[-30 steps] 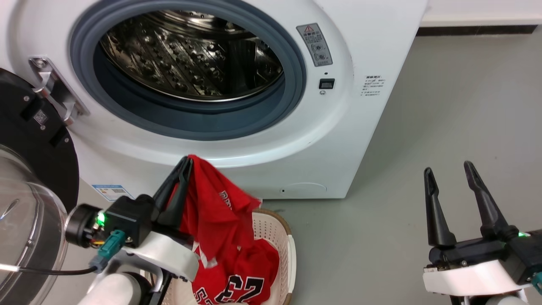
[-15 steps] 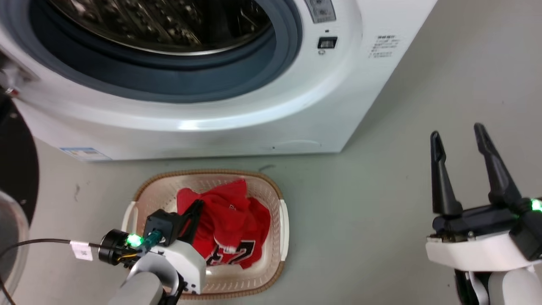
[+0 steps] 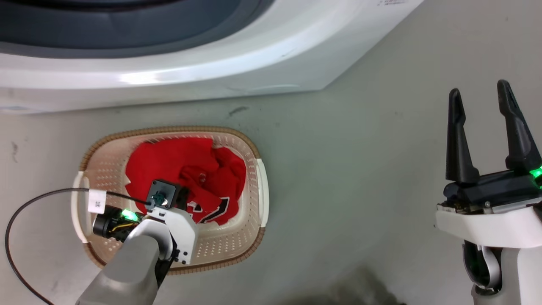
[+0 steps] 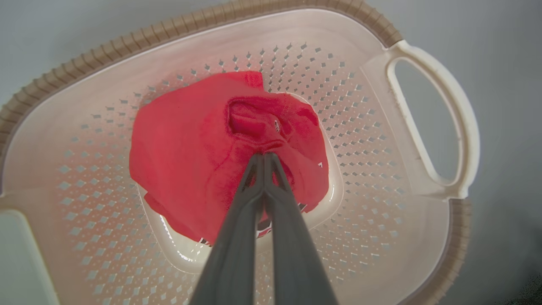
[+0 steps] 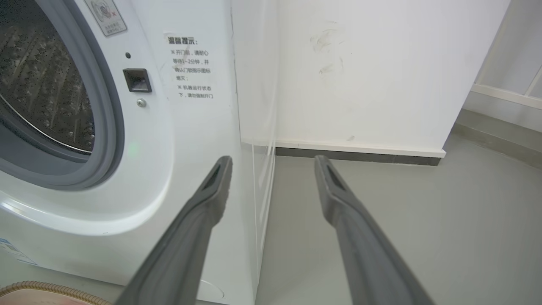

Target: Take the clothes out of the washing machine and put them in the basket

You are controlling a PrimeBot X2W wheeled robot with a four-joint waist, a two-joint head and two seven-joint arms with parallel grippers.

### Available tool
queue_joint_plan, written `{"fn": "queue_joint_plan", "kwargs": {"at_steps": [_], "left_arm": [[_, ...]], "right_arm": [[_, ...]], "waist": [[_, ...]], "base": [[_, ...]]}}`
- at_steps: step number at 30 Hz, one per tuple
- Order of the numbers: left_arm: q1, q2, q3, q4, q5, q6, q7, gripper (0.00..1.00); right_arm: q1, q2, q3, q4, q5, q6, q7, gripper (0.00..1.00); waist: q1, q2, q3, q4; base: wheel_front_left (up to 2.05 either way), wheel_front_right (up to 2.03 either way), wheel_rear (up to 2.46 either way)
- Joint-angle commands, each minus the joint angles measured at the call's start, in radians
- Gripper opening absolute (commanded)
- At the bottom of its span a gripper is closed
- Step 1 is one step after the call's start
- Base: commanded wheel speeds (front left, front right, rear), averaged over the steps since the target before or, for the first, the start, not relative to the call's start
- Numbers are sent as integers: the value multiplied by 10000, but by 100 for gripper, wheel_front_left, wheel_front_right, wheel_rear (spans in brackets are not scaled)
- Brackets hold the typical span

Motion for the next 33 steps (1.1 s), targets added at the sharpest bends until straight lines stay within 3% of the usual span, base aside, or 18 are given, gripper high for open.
{"fn": "queue_joint_plan", "kwargs": {"at_steps": [1,7,15,16,17,24,30,33], "left_arm": [[-145,27,-13,137,70,-2,-21,0],[-1100,-350,-343,1546,284,-127,286,0],[-1423,-433,-765,2099,483,-311,1440,0],[-1391,-422,-788,2110,480,-330,1459,8],[-1327,-422,-807,2124,457,-340,1426,100],[-866,-560,-821,2160,282,-467,572,100],[-296,-688,-715,1892,219,-214,-119,100],[3,-620,-548,1095,277,35,-163,100]], "right_arm": [[-191,21,2,-33,55,-7,-16,100],[-484,21,-139,-153,158,-7,-16,100],[-660,19,-135,-161,210,-9,-16,100],[-686,19,-133,-137,211,-7,-17,100],[-707,19,-129,-126,219,-7,-16,100],[-468,18,-59,30,165,-7,-16,100],[45,18,12,213,-13,-7,-16,100],[329,16,22,288,-60,-7,-15,100]], "waist": [[-2,0,446,-249],[-2,0,1174,-368],[-2,0,1596,-459],[-2,0,1578,-459],[-2,0,1528,-451],[-2,0,643,-216],[-2,0,-755,192],[-2,0,-1311,386]], "base": [[0,0,0],[0,0,0],[0,0,0],[0,0,0],[0,0,0],[0,0,0],[0,0,0],[0,0,0]]}}
